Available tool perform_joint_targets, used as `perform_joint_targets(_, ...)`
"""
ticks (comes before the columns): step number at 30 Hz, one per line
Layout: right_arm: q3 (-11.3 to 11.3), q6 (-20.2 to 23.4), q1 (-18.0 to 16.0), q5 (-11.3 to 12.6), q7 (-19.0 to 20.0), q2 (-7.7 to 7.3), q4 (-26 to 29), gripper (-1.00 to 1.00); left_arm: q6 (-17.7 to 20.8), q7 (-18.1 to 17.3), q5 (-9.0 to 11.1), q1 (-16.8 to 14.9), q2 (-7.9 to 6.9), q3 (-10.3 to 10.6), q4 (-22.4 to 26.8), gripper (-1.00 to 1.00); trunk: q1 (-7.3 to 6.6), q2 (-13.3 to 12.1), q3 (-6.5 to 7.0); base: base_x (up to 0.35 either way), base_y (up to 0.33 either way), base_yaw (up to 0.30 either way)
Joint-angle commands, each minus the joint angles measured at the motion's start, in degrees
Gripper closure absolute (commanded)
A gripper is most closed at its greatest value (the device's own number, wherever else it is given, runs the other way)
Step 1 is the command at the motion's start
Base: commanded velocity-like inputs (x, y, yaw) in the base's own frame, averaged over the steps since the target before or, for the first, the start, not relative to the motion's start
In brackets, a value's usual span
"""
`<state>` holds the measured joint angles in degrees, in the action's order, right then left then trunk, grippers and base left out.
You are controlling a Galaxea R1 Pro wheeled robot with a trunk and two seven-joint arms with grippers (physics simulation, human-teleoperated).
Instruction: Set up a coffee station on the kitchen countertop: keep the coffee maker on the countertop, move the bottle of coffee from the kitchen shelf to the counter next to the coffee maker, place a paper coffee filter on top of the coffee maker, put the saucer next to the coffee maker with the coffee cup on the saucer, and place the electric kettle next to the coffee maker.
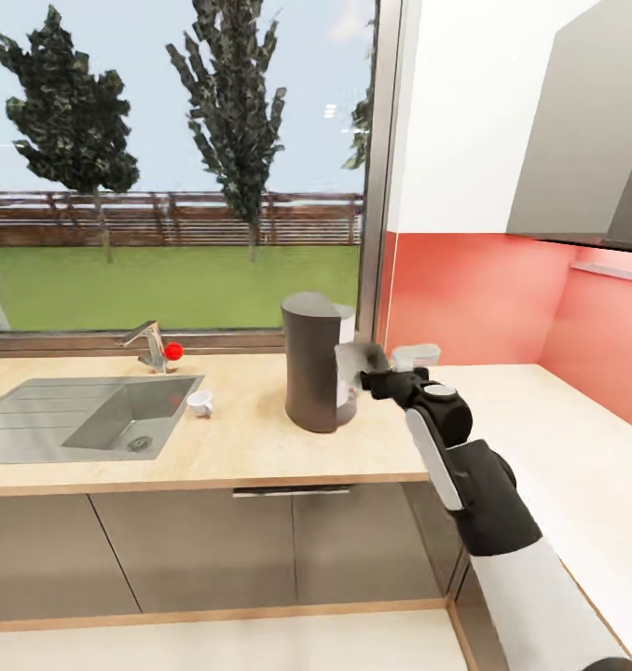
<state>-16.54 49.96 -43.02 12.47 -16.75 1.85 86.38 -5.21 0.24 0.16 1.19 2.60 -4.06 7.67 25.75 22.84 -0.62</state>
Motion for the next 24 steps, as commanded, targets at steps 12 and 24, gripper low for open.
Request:
perform_joint_targets(12, 11.07, 7.37, -27.84, 6.82, -15.99, 5.45, -19.16, 1.00, -0.06, 0.02, 0.02, 0.04, 0.04, -0.34, 0.07, -1.00, 0.03, 0.08, -0.08, 0.001, 0.000, 0.000)
perform_joint_targets(24, 11.25, 6.83, -35.55, 49.98, -53.44, 5.54, -30.67, 1.00, -0.06, 0.02, -0.03, 0.04, 0.04, -0.52, 0.07, -1.00, 0.03, 0.08, -0.08, 0.000, 0.000, 0.000)
